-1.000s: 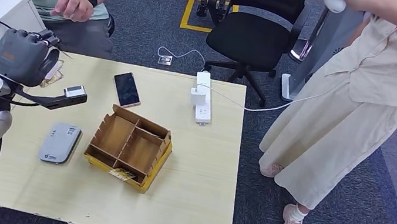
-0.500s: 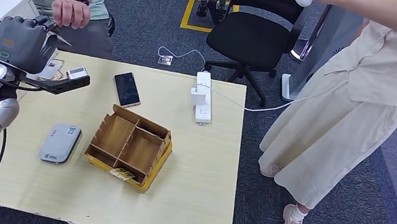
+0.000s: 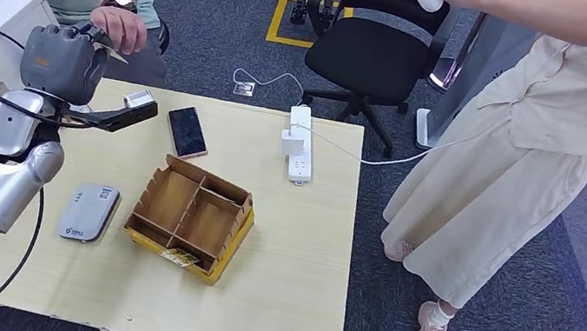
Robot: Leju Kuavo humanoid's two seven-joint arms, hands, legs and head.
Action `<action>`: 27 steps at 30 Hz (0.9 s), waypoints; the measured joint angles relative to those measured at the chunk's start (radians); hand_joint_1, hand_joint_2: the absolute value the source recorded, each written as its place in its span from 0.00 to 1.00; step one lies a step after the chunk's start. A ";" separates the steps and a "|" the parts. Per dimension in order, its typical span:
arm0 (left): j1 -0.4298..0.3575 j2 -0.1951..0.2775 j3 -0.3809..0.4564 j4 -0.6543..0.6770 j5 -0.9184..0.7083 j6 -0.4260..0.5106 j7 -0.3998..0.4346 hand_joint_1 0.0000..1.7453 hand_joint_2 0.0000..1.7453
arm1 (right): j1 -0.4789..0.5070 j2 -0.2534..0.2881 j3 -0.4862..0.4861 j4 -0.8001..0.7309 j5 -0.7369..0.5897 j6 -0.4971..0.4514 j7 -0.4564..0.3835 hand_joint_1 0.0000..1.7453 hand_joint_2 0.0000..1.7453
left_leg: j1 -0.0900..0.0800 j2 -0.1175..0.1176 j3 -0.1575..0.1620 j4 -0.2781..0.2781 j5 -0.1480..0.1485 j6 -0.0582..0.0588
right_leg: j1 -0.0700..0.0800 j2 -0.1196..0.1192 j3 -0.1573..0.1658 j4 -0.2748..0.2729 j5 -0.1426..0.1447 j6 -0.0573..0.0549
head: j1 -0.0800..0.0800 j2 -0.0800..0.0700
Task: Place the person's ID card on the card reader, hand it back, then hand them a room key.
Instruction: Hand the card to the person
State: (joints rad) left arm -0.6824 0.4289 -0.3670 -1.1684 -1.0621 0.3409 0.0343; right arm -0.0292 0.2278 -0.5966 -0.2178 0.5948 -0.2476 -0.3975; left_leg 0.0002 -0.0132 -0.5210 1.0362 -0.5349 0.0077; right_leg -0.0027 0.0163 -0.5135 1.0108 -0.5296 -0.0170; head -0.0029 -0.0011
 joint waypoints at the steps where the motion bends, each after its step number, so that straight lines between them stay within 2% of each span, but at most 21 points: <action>1: -0.004 -0.005 0.000 0.010 -0.005 0.010 0.005 1.00 1.00 | 0.000 0.001 0.000 0.000 -0.001 0.000 0.000 0.00 1.00 | 0.000 0.000 0.000 0.000 0.000 0.000 | 0.000 0.000 0.000 0.000 0.000 0.000 | 0.000 0.000; 14: -0.002 -0.035 0.000 0.071 -0.030 0.106 0.030 1.00 1.00 | 0.001 0.007 0.000 0.003 -0.019 -0.003 -0.002 0.00 1.00 | 0.000 0.000 0.000 0.000 0.000 0.000 | 0.000 0.000 0.000 0.000 0.000 0.000 | 0.000 0.000; 23: 0.004 -0.041 0.001 0.072 -0.027 0.120 0.030 1.00 1.00 | 0.001 0.008 -0.001 0.003 -0.025 -0.003 -0.004 0.00 1.00 | 0.000 0.000 -0.001 0.000 0.000 0.000 | 0.000 0.000 0.000 0.000 0.000 0.000 | 0.000 0.000; 24: 0.004 -0.041 0.001 0.072 -0.026 0.120 0.030 0.97 1.00 | 0.001 0.009 -0.001 0.003 -0.026 -0.003 -0.004 0.00 1.00 | 0.000 0.000 -0.001 0.000 0.000 0.000 | 0.000 0.000 0.000 0.000 0.000 0.000 | 0.000 0.000; 27: 0.006 -0.042 0.002 0.072 -0.024 0.123 0.029 0.25 1.00 | 0.001 0.009 -0.001 0.003 -0.029 -0.003 -0.004 0.00 1.00 | 0.000 0.000 -0.001 0.000 0.000 0.000 | 0.000 0.000 0.000 0.000 0.000 0.000 | 0.000 0.000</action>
State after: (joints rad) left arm -0.6769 0.3872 -0.3652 -1.0964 -1.0864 0.4637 0.0631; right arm -0.0279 0.2365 -0.5975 -0.2152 0.5658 -0.2503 -0.4020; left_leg 0.0003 -0.0130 -0.5217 1.0362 -0.5349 0.0076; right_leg -0.0027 0.0162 -0.5136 1.0110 -0.5295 -0.0173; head -0.0027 -0.0011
